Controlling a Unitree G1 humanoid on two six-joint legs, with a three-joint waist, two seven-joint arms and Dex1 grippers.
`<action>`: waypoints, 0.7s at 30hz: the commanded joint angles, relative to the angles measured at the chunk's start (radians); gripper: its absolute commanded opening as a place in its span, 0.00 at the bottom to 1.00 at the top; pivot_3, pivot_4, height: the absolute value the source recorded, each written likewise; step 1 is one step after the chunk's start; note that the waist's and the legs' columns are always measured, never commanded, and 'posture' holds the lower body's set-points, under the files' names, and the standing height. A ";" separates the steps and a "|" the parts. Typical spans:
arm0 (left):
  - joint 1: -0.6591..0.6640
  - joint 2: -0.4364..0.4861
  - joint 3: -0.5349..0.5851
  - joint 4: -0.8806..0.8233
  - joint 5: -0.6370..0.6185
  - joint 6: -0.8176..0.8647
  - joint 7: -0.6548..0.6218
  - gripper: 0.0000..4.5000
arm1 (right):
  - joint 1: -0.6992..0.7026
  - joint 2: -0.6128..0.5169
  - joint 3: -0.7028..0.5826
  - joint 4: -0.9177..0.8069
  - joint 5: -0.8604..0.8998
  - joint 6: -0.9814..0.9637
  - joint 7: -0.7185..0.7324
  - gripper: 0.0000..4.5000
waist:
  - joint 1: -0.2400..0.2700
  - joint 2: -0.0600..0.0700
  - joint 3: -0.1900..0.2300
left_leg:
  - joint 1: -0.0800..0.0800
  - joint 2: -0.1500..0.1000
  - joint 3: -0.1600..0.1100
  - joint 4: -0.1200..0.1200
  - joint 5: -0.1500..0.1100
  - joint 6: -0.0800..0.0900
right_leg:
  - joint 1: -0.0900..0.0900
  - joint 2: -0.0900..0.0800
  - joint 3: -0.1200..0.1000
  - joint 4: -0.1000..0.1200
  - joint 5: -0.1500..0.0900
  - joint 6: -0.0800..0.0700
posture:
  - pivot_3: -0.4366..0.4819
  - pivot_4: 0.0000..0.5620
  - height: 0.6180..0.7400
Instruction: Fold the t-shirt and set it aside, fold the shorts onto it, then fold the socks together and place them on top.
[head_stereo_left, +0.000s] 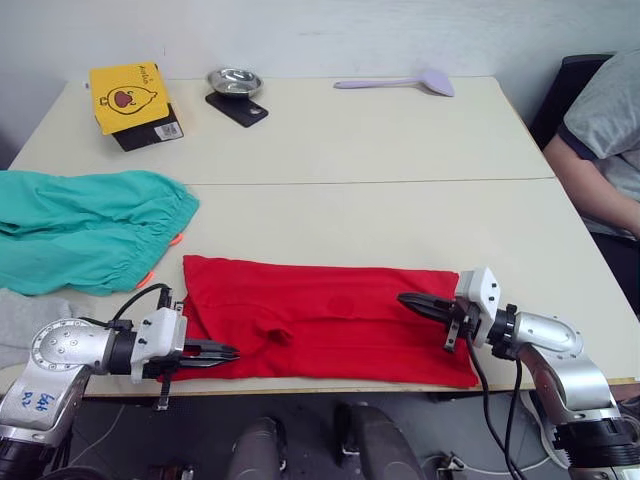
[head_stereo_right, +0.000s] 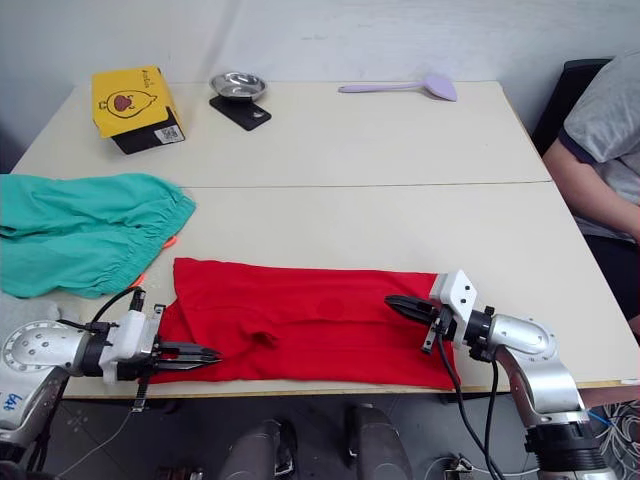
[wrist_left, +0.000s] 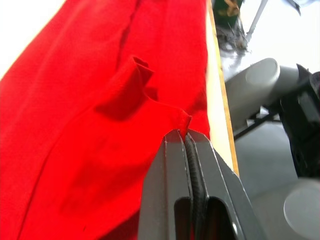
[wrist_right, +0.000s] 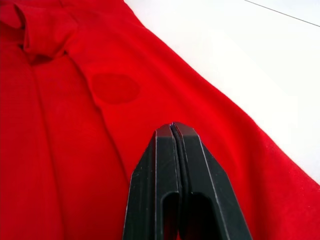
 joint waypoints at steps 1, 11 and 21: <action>0.018 0.030 0.034 -0.028 0.009 0.002 -0.016 0.00 | 0.008 0.004 0.004 -0.012 0.003 -0.012 0.006 0.00 | 0.000 0.000 0.000 | 0.000 0.000 0.000 0.000 0.000 0.000 | 0.000 0.000 0.000 0.000 0.000 0.000 | 0.48 0.27 1.00; 0.005 -0.020 0.019 -0.013 0.068 -0.107 -0.020 0.35 | 0.002 0.009 0.005 -0.002 0.000 -0.018 0.008 0.00 | -0.001 0.000 0.000 | 0.000 0.000 0.000 0.000 0.000 0.000 | 0.000 0.000 0.000 0.000 0.000 0.000 | 0.48 0.27 1.00; -0.002 -0.033 0.008 0.049 0.105 -0.186 -0.031 0.31 | -0.001 0.016 0.000 -0.003 -0.002 -0.013 0.001 0.00 | 0.000 0.000 0.000 | 0.000 0.000 0.000 0.001 0.000 0.000 | 0.000 0.000 0.000 0.001 0.000 0.000 | 0.48 0.27 1.00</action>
